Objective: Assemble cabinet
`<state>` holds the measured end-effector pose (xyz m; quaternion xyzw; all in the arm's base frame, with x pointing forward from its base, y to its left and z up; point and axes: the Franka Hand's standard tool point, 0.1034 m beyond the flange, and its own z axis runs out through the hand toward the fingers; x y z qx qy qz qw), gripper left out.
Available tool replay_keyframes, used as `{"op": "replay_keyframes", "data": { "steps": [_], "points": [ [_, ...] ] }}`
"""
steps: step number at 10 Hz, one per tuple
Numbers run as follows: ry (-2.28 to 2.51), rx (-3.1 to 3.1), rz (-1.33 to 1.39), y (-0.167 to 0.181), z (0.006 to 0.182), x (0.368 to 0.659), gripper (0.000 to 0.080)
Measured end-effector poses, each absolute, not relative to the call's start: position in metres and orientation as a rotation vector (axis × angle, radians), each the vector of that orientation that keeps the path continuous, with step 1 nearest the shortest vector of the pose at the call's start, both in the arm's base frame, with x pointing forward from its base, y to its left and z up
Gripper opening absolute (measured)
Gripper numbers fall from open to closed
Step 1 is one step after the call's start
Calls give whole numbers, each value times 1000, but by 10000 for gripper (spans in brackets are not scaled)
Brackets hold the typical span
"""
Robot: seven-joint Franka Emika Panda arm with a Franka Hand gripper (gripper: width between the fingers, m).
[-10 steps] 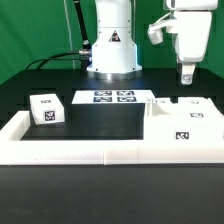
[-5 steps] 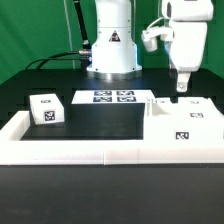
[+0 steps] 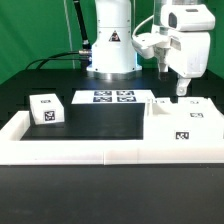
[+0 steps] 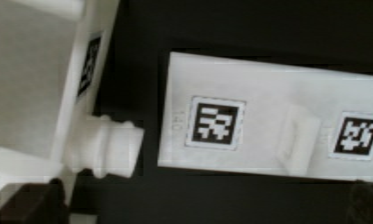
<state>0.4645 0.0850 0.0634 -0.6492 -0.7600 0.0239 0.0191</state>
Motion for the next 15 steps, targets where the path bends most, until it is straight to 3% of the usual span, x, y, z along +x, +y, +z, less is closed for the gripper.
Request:
{"op": "replay_keyframes", "data": {
  "steps": [4,8,15],
  "points": [
    [-2366,-2009,83,80,67,458,797],
    [-2357,-1984,119,74,56,421,797],
    [-2361,-2025,32,75,52,420,797]
  ]
}}
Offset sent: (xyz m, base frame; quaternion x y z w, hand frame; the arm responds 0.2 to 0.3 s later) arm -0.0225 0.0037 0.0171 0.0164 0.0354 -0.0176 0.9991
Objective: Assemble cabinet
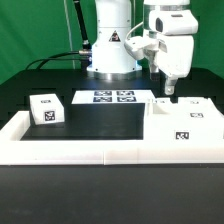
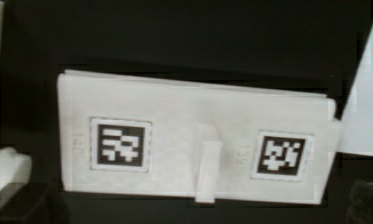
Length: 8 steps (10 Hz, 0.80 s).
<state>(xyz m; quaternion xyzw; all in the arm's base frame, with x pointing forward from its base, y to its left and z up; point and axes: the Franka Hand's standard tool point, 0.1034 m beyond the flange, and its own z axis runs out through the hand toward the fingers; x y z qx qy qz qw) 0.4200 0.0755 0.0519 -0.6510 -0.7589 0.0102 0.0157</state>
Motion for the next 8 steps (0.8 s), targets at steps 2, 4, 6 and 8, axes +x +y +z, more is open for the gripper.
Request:
{"op": "replay_keyframes", "data": {
  "steps": [2,4,6,8],
  "points": [
    [-2373,-2035,-32,79,49,418,797],
    [-2368,-2032,-56,82,40,412,797],
    [-2374,-2041,-139,87,32,409,797],
    [-2362,-2036,-129,88,25,406,797]
  ]
}}
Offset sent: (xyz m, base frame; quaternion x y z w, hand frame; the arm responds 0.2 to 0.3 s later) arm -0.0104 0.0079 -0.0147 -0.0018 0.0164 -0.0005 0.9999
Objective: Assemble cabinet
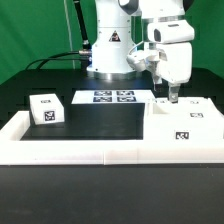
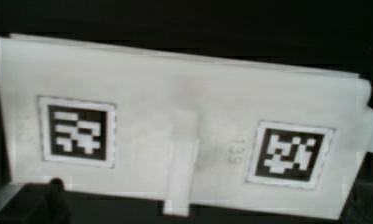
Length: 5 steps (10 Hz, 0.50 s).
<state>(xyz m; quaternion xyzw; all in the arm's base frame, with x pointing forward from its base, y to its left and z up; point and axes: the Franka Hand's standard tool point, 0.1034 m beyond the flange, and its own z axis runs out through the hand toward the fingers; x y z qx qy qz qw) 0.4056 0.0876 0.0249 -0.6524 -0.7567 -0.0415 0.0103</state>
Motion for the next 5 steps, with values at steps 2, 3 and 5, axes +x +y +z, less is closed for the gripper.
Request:
{"op": "replay_keyframes", "data": {
  "steps": [2,3,5],
  "points": [
    [-2354,-2037,-124,86,21,406,797],
    [-2346,-2043,-122,84,19,408,797],
    [-2340,-2043,-119,84,16,408,797]
  ]
}}
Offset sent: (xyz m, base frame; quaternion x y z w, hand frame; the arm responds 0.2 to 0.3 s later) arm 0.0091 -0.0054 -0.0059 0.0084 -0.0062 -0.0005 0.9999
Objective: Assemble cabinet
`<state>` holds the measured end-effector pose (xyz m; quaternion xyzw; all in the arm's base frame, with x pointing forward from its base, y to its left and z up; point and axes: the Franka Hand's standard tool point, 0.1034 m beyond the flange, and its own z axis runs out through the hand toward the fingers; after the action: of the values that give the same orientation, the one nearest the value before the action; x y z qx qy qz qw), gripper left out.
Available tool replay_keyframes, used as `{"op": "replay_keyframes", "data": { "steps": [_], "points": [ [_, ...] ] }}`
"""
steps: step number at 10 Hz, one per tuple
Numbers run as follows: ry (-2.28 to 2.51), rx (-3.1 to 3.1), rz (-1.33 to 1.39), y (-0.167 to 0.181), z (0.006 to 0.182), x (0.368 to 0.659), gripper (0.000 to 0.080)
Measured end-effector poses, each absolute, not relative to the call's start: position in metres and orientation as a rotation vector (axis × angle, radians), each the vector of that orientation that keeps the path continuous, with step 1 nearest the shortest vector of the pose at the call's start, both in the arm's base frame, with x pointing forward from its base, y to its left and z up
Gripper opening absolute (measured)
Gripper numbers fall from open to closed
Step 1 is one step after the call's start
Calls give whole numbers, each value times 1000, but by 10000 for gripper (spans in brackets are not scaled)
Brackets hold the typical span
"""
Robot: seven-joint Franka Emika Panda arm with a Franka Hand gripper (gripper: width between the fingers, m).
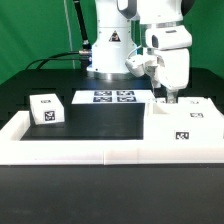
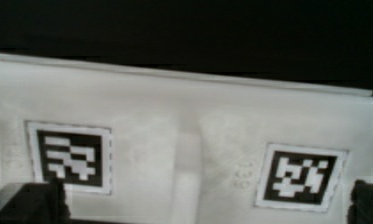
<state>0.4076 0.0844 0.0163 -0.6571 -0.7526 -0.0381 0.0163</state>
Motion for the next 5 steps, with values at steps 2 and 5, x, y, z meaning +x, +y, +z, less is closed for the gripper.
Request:
{"op": "replay_keyframes", "data": {
  "steps": [2,5],
  "points": [
    [-2333,-2040,-111,85,12,405,653],
    [-2322,-2041,-102,83,9,402,334]
  ]
}}
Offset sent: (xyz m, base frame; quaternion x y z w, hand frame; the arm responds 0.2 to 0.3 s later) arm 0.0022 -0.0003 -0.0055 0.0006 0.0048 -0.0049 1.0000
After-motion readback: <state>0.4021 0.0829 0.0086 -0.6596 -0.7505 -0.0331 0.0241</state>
